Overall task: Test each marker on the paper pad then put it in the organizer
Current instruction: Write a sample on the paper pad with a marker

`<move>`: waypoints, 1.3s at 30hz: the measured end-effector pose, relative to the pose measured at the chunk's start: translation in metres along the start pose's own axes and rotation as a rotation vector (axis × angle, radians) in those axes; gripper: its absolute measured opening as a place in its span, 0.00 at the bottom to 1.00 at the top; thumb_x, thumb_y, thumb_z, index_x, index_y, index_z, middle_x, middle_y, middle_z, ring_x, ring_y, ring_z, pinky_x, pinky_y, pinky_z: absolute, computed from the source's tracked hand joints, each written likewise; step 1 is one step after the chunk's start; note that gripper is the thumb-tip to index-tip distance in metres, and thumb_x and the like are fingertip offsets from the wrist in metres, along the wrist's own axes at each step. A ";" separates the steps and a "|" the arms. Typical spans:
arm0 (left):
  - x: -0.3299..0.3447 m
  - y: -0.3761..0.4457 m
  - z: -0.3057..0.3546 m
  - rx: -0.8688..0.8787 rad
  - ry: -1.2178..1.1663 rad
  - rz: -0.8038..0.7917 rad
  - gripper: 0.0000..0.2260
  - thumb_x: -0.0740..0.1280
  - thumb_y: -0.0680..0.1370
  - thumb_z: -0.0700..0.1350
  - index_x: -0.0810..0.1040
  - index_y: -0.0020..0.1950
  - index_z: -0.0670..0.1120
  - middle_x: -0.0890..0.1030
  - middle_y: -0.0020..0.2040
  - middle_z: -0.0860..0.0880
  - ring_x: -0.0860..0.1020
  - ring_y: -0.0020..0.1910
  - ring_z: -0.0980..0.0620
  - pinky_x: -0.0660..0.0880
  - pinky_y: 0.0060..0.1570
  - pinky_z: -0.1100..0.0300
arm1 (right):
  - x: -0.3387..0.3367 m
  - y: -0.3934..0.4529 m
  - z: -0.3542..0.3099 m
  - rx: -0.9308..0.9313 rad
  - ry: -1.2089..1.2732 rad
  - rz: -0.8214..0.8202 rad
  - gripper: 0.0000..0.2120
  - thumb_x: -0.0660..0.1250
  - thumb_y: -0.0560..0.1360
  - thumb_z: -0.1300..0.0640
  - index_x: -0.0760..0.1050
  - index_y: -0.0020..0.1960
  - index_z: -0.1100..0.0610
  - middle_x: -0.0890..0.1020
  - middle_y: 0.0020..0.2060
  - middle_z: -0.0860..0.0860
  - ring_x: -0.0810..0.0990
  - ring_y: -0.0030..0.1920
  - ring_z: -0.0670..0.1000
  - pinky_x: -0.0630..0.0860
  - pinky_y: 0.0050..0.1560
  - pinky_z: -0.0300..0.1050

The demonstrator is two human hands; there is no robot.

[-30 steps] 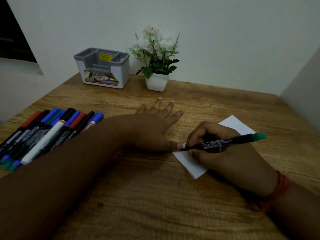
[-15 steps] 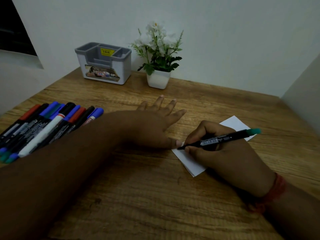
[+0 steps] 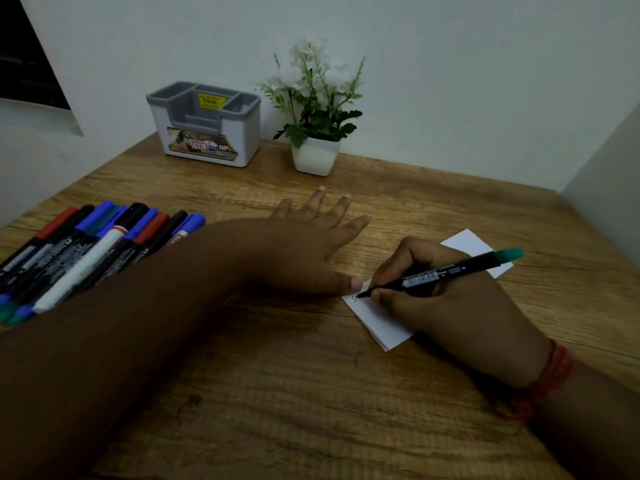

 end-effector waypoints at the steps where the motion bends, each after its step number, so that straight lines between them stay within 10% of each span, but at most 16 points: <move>1: 0.000 0.000 0.000 -0.001 -0.001 -0.001 0.41 0.54 0.75 0.72 0.31 0.76 0.62 0.27 0.77 0.52 0.26 0.74 0.46 0.37 0.73 0.34 | 0.000 0.000 0.000 -0.004 0.003 0.000 0.04 0.74 0.71 0.63 0.81 0.40 0.56 0.85 0.41 0.50 0.83 0.44 0.50 0.80 0.45 0.52; 39: -0.002 -0.002 0.001 -0.004 0.001 -0.003 0.41 0.55 0.75 0.72 0.31 0.76 0.62 0.27 0.76 0.52 0.26 0.74 0.45 0.39 0.73 0.34 | -0.002 -0.001 -0.003 0.015 -0.011 0.064 0.06 0.74 0.70 0.65 0.79 0.39 0.57 0.84 0.40 0.50 0.82 0.43 0.48 0.78 0.43 0.46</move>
Point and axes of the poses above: each hand's wrist, its own y-axis towards the middle knuckle, its own x-axis out of the palm, z = x × y, the point moved 3 cm from there along y, towards the middle knuckle
